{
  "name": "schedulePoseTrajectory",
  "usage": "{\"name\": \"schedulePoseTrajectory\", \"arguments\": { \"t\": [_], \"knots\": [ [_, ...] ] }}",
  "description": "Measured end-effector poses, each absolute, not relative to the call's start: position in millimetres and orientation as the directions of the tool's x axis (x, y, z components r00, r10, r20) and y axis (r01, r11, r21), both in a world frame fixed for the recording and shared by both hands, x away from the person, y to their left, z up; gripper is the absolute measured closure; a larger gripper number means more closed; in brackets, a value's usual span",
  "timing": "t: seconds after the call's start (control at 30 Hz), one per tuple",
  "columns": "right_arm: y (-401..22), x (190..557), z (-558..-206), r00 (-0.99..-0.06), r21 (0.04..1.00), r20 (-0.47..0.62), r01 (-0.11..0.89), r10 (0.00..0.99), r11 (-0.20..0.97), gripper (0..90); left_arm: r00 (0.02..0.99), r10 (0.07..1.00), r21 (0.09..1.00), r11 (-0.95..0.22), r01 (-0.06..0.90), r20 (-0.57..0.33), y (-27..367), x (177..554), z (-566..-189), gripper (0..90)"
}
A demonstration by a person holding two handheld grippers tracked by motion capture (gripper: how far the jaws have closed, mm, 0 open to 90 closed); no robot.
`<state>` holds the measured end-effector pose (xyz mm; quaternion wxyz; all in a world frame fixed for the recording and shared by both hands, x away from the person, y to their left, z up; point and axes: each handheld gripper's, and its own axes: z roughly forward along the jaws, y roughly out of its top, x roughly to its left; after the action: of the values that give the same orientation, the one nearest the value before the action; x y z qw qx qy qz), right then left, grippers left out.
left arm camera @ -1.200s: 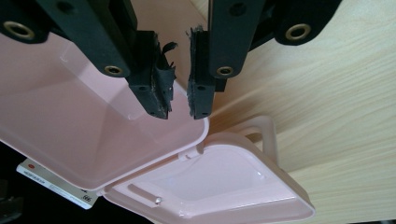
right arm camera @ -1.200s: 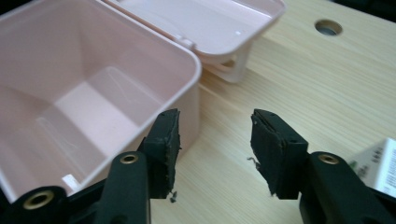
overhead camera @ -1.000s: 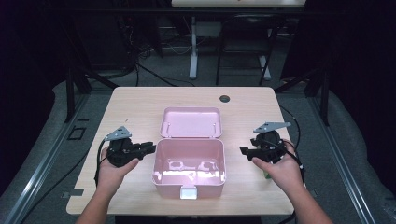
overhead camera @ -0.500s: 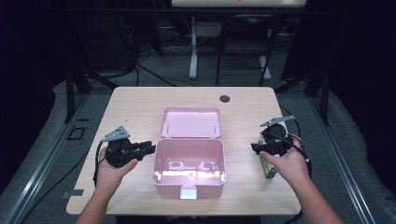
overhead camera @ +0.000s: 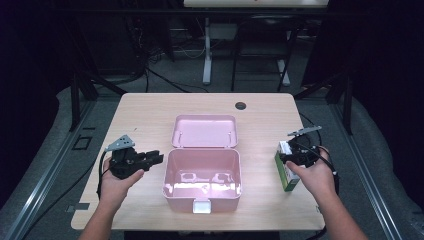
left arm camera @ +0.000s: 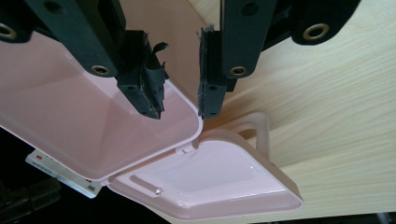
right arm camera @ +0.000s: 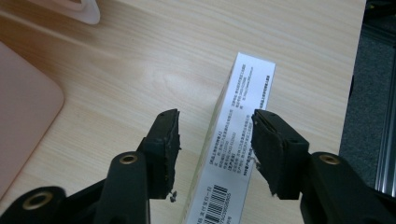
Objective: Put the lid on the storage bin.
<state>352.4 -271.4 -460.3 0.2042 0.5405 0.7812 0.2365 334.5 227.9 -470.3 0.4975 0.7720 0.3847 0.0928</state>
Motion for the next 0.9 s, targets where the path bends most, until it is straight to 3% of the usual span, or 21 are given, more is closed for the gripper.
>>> {"name": "schedulePoseTrajectory", "arguments": {
  "t": [0.9],
  "knots": [
    [-287,360,-477,-0.293,0.553,-0.003,0.796,0.956,0.246,57.4,0.675,0.690,0.840,-0.181,0.512,-0.263,233,336,-474,69.9]
  ]
}}
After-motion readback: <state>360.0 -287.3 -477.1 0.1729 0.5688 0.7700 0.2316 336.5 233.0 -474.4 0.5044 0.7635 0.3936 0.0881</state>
